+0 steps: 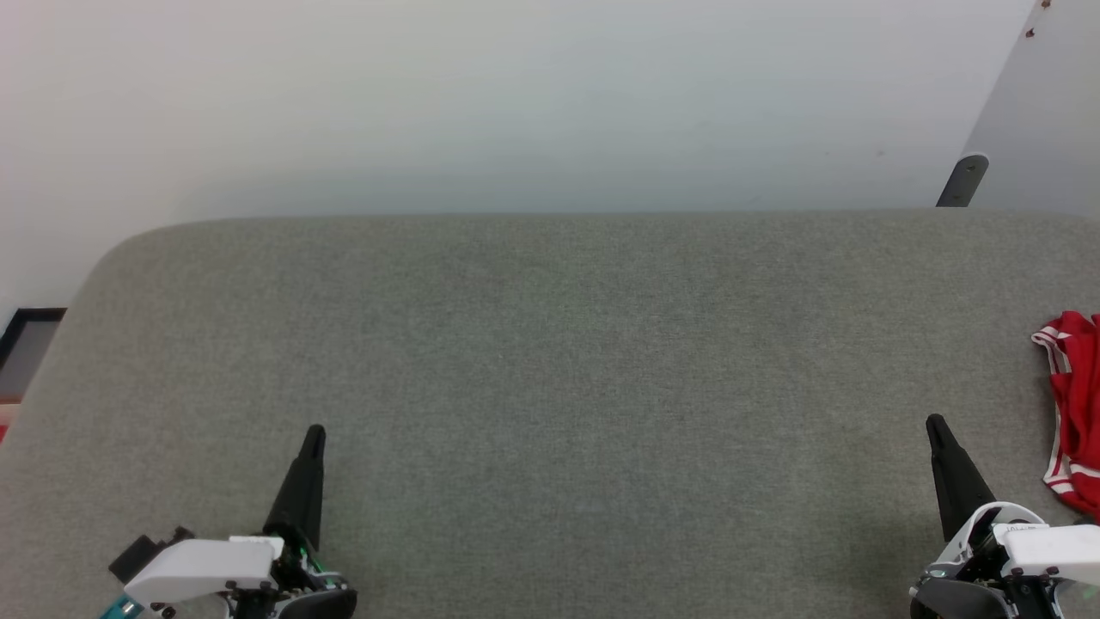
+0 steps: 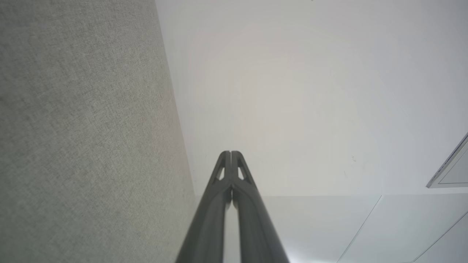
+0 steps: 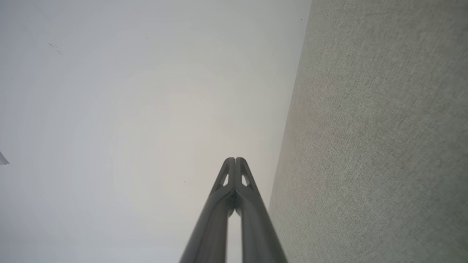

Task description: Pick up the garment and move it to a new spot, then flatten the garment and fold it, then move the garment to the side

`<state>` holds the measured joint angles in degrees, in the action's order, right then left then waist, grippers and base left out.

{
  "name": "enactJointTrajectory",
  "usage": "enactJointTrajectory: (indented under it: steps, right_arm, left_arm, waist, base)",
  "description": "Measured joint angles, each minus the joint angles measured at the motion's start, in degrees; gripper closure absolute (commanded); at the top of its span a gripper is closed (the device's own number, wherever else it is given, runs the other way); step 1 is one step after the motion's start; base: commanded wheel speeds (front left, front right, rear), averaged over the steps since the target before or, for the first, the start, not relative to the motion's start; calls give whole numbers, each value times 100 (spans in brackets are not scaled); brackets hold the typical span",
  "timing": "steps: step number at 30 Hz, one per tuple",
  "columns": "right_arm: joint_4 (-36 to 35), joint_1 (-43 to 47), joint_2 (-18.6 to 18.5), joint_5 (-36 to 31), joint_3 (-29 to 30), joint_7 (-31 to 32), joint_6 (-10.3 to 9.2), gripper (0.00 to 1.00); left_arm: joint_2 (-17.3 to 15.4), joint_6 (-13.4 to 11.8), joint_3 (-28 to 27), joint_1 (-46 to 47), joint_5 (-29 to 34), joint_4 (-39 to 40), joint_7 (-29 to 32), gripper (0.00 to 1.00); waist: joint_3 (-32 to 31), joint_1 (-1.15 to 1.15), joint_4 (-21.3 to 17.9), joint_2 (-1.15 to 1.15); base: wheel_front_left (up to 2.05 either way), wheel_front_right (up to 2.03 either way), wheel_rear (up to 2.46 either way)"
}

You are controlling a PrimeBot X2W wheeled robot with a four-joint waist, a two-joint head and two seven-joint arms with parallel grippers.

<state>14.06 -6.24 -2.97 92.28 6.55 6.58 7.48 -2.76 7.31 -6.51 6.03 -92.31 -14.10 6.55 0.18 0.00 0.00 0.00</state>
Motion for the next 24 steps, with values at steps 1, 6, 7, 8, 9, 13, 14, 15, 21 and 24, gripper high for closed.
enactJointTrajectory:
  steps: [1,6,7,8,9,13,14,15,21,24]
  right_arm:
    - [0,0,0,0,0,0,0,100]
    - [0,0,0,0,0,0,0,100]
    - [0,0,0,0,0,0,0,100]
    - [0,0,0,0,0,0,0,100]
    - [0,0,0,0,0,0,0,100]
    - [0,0,0,0,0,0,0,100]
    - [0,0,0,0,0,0,0,100]
    - [0,0,0,0,0,0,0,100]
    - [0,0,0,0,0,0,0,100]
    - [0,0,0,0,0,0,0,100]
  left_arm:
    - [0,0,-1,0,0,0,0,100]
    - [0,0,-1,0,0,0,0,100]
    - [0,0,-1,0,-1,0,0,100]
    - [0,0,-1,0,0,0,0,100]
    - [0,0,0,0,-1,0,0,100]
    - [0,0,-1,0,0,0,0,100]
    - [0,0,-1,0,-1,0,0,100]
    - [0,0,-2,0,0,0,0,100]
    - [0,0,0,1,-1,0,0,100]
    - [0,0,0,1,0,0,0,100]
  waist:
    - [0,0,0,0]
    - [0,0,0,0]
    - [0,0,0,0]
    - [0,0,0,0]
    - [0,0,0,0]
    - [0,0,0,0]
    - [0,0,0,0]
    - [0,0,0,0]
    - [0,0,0,0]
    - [0,0,0,0]
  base:
    - [0,0,0]
    - [0,0,0]
    - [0,0,0]
    - [0,0,0]
    - [0,0,0]
    - [0,0,0]
    - [0,0,0]
    - [0,0,0]
    - [0,0,0]
    - [0,0,0]
